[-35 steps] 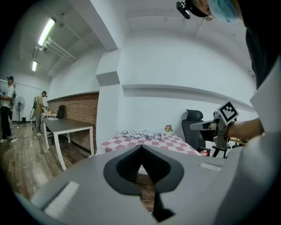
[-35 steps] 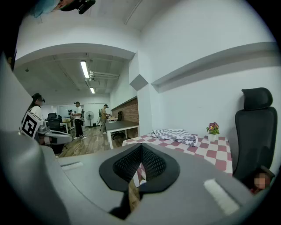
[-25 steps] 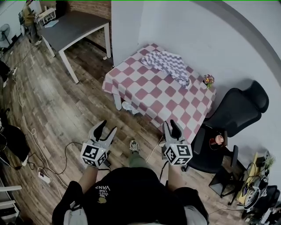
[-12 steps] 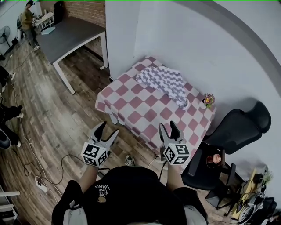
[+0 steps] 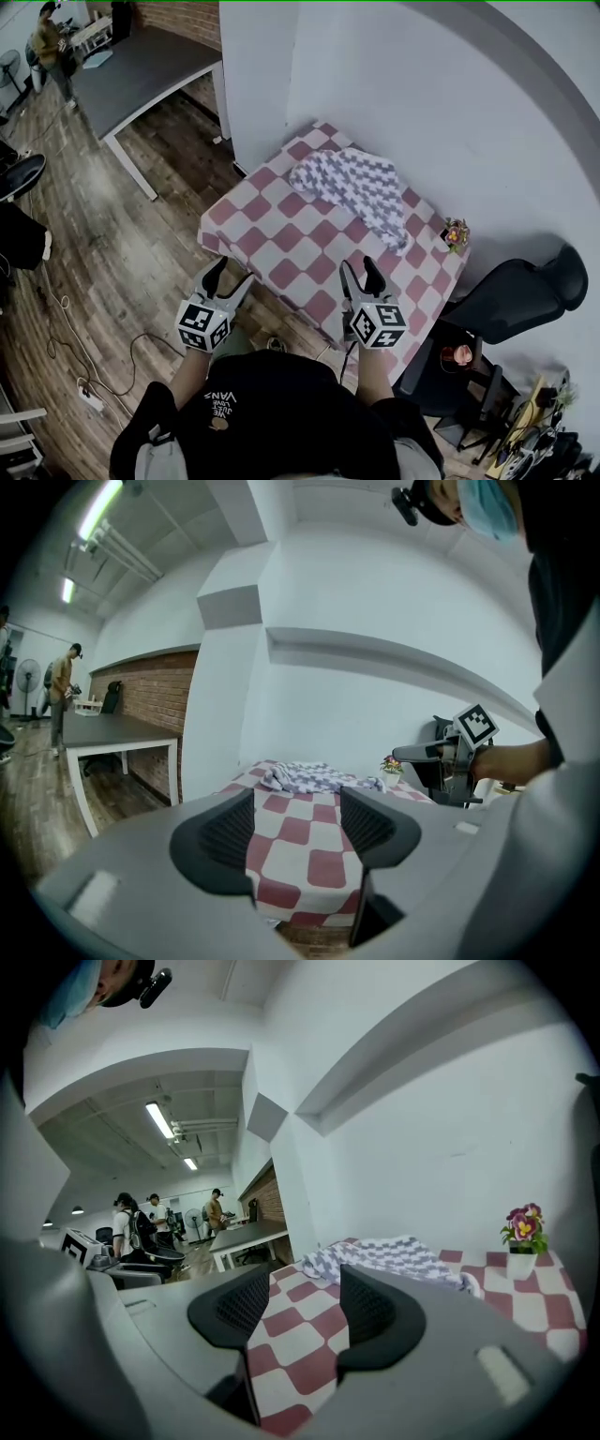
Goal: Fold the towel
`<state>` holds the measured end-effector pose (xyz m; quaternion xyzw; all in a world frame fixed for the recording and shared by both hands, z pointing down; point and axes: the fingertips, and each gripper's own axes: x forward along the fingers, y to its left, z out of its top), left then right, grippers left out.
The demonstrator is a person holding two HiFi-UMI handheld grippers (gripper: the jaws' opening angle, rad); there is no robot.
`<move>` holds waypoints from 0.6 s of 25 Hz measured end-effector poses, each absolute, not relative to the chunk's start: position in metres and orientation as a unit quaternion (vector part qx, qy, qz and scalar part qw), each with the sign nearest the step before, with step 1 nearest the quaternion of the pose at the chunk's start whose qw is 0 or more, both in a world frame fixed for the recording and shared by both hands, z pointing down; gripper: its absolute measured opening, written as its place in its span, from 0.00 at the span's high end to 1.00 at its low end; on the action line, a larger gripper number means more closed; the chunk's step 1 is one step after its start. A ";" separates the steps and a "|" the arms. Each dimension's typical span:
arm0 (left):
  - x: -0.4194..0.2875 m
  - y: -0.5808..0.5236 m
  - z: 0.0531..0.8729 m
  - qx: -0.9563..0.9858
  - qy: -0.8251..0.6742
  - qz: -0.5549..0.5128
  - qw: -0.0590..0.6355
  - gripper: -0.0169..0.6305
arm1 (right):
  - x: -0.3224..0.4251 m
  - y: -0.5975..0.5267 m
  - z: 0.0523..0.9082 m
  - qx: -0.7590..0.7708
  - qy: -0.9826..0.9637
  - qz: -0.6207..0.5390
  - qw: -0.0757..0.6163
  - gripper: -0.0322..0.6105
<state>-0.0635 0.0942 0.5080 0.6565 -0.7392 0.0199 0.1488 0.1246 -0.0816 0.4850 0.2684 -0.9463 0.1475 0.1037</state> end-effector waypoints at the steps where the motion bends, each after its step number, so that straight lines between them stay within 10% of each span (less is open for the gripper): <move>1: -0.069 0.088 0.510 0.661 -0.735 0.020 0.152 0.57 | 0.120 -0.085 0.487 0.273 -0.944 0.150 0.105 0.60; 15: -0.173 -0.020 0.508 0.779 -0.606 0.049 0.153 0.57 | 0.040 -0.121 0.479 0.397 -0.898 0.159 0.105 0.60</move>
